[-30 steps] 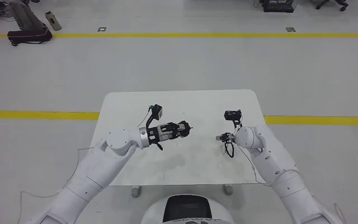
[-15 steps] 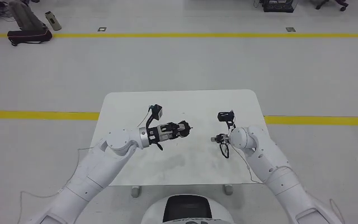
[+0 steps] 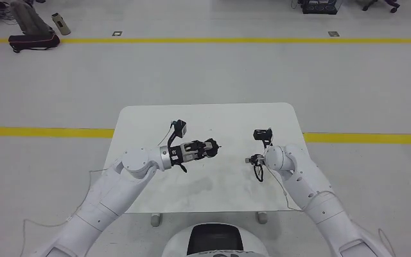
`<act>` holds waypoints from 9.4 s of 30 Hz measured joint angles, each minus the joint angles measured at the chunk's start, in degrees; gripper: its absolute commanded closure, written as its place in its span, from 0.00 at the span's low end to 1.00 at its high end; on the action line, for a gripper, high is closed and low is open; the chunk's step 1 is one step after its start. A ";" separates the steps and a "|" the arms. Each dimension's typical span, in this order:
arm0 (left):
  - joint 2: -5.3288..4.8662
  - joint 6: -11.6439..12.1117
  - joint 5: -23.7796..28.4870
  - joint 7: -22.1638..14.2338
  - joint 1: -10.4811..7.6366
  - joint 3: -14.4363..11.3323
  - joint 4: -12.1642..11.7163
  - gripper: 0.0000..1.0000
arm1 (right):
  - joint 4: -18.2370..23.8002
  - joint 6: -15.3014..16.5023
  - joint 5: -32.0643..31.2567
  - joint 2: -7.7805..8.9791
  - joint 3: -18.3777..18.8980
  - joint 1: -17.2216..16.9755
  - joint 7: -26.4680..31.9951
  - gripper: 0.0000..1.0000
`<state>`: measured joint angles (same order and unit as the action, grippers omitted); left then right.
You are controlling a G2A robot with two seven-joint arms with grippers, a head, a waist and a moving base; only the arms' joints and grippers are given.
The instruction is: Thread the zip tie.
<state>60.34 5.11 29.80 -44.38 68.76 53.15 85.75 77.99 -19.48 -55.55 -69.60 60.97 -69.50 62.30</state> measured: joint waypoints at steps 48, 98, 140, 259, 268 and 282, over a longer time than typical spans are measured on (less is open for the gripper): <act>0.00 0.00 0.00 0.00 0.00 0.00 0.00 1.00 | -9.63 0.00 -12.16 -7.05 2.51 0.94 3.60 0.67; 0.00 0.00 0.00 0.00 0.00 0.00 0.00 1.00 | -12.60 0.00 -13.33 -9.19 6.83 0.38 3.39 0.77; 0.00 0.00 0.00 0.00 0.00 0.00 0.00 1.00 | -15.78 0.00 -14.25 -9.85 6.74 2.42 2.85 0.82; 0.00 0.00 0.00 0.00 0.00 0.00 0.00 1.00 | -18.09 1.28 -15.57 -10.30 7.12 3.59 0.78 0.84; 0.00 0.00 0.00 0.00 0.00 0.00 0.00 1.00 | -17.99 2.04 -14.47 -10.44 6.98 3.77 -0.13 0.84; 0.00 0.00 0.00 0.00 0.00 0.00 0.00 1.00 | -21.53 1.56 -13.97 -11.01 5.36 5.06 -0.86 1.00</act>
<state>60.34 5.11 29.80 -44.38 68.76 53.15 85.75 56.46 -17.92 -69.52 -80.61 66.33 -64.44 61.44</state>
